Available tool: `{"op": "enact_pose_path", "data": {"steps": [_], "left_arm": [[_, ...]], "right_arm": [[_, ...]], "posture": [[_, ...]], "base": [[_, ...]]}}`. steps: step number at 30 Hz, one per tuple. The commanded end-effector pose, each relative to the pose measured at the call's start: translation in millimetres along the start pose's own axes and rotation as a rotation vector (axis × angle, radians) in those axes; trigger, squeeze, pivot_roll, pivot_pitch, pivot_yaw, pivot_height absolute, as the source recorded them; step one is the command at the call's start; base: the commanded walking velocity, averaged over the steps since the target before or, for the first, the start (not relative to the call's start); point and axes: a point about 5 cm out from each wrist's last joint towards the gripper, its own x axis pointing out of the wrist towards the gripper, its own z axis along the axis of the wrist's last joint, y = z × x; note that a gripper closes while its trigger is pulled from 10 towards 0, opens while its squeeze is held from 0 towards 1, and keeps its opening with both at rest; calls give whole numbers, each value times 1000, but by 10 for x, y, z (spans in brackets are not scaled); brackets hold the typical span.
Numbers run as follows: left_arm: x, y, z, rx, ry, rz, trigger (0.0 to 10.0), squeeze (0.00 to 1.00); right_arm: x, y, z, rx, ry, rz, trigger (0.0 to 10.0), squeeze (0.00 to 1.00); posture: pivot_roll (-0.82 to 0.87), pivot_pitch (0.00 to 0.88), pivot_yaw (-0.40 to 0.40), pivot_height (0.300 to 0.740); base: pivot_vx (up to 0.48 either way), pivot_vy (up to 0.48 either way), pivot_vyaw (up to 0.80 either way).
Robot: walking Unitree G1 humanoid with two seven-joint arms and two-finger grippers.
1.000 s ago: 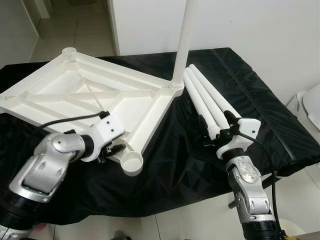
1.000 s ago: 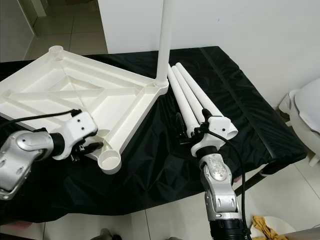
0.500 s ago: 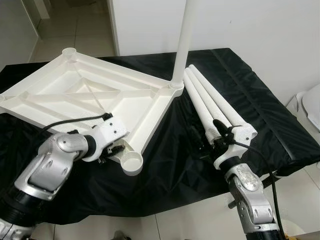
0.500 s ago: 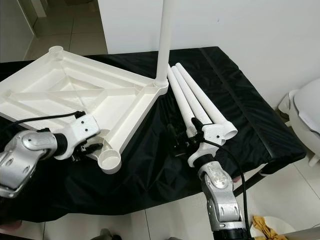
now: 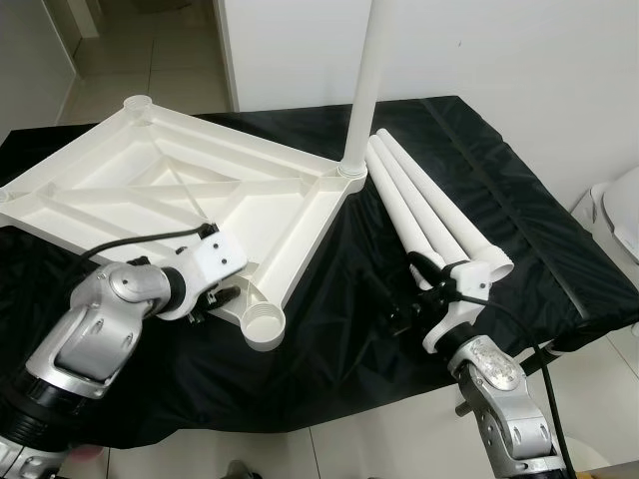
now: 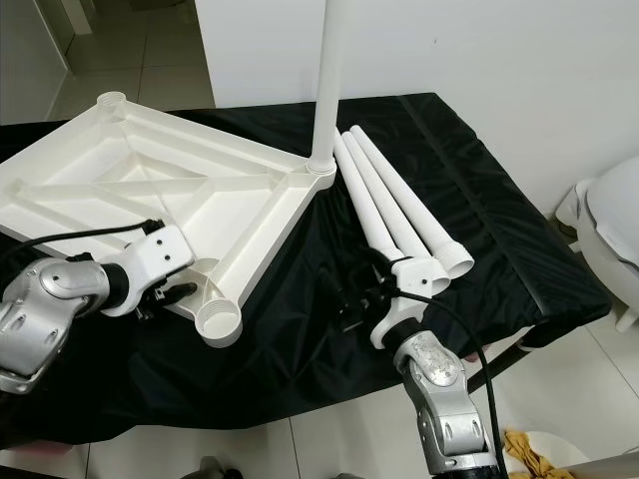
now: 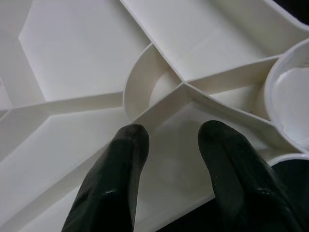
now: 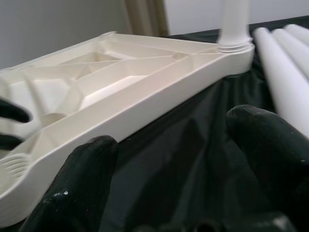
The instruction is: Building children table
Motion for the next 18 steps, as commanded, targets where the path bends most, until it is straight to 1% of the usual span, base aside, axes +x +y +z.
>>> {"op": "enact_pose_path", "data": {"steps": [1, 4, 6, 7, 8, 9, 10, 11, 12, 13, 14, 15, 16, 18], "left_arm": [[91, -75, -52, 28, 40, 55, 10000, 0], [114, -98, -29, 41, 37, 54, 10000, 0], [142, -123, 8, 50, 27, 50, 10000, 0], [175, -153, 61, 57, 12, 44, 10000, 0], [175, -153, 61, 57, 12, 44, 10000, 0], [222, -190, 166, 54, -23, 36, 10000, 0], [222, -190, 166, 54, -23, 36, 10000, 0], [258, -221, 257, 54, -53, 28, 10000, 0], [258, -221, 257, 54, -53, 28, 10000, 0], [304, -252, 365, 52, -85, 20, 10000, 0], [304, -252, 365, 52, -85, 20, 10000, 0], [336, -271, 446, 56, -109, 14, 10000, 0], [336, -271, 446, 56, -109, 14, 10000, 0], [383, -283, 548, 54, -136, 14, 10000, 0]], "right_arm": [[-24, 8, 12, 12, 6, 15, 10000, 0], [-29, -3, 16, 15, 5, 10, 10000, 0], [-32, -12, 22, 17, 4, 9, 10000, 0], [-34, -21, 28, 18, 3, 4, 10000, 0], [-34, -21, 28, 18, 3, 4, 10000, 0], [-39, -32, 31, 19, 3, -2, 10000, 0], [-39, -32, 31, 19, 3, -2, 10000, 0], [-45, -40, 32, 20, 3, -8, 10000, 0], [-45, -40, 32, 20, 3, -8, 10000, 0], [-52, -44, 29, 21, 5, -14, 10000, 0], [-52, -44, 29, 21, 5, -14, 10000, 0], [-58, -47, 24, 25, 9, -19, 10000, 0], [-58, -47, 24, 25, 9, -19, 10000, 0], [-58, -77, -19, 47, 47, -63, 10000, 0]], "posture": [[-96, 69, 12, 740], [-96, 69, 12, 740], [-101, 72, 14, 740], [-103, 72, 15, 740], [-103, 72, 15, 740], [-105, 76, 17, 740], [-105, 76, 17, 740], [-105, 76, 17, 740], [-105, 76, 17, 740], [-108, 79, 19, 740], [-108, 79, 19, 740], [-113, 81, 22, 740], [-113, 81, 22, 740], [-117, 82, 26, 740]], "base": [[0, 0, 0], [0, 0, 0], [0, 0, 0], [0, 0, 0], [0, 0, 0], [0, 0, 0], [0, 0, 0], [0, 0, 0], [0, 0, 0], [0, 0, 0], [0, 0, 0], [0, 0, 0], [0, 0, 0], [0, 0, 0]]}}
